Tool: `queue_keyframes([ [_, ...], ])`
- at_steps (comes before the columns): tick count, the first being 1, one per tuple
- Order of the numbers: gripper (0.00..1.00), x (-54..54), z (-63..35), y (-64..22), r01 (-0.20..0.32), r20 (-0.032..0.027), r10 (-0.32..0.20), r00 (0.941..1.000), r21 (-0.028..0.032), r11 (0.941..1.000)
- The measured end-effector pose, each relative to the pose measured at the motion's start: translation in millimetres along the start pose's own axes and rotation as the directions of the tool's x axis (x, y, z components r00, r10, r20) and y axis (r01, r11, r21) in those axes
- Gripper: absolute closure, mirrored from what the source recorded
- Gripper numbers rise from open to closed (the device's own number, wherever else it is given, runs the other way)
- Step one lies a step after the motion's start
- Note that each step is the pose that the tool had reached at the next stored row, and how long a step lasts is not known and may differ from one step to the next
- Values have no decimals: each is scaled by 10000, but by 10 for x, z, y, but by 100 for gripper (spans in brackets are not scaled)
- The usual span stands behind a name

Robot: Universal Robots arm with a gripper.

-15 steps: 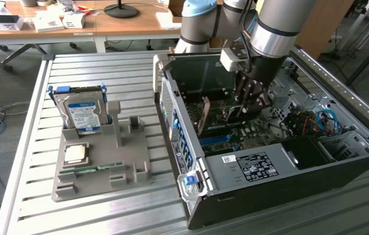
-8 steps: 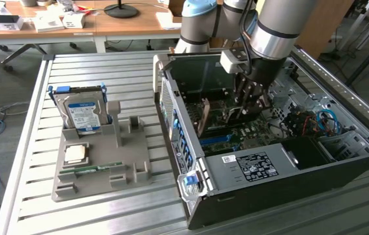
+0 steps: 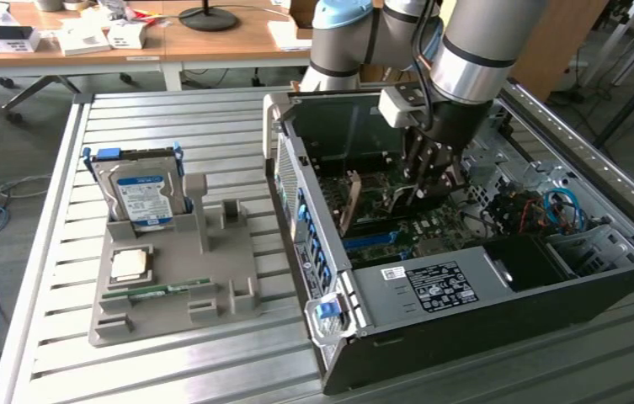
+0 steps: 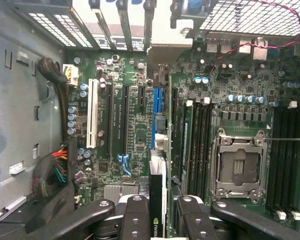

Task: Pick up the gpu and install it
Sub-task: 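Insert the gpu into the slot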

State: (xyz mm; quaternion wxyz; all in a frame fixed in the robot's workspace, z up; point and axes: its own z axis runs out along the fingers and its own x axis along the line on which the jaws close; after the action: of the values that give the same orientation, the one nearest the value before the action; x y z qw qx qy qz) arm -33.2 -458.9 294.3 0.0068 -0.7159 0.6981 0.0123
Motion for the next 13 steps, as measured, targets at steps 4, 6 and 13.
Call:
queue_keyframes([
  [4, 74, 6, 0, 4, -80, 0, 80, 10000, 2, 10000],
  [6, 74, 17, 0, 5, -85, 1, 85, 10000, 3, 10000],
  [13, 74, 32, 43, 52, -84, 1, 84, 10000, 8, 10000],
])
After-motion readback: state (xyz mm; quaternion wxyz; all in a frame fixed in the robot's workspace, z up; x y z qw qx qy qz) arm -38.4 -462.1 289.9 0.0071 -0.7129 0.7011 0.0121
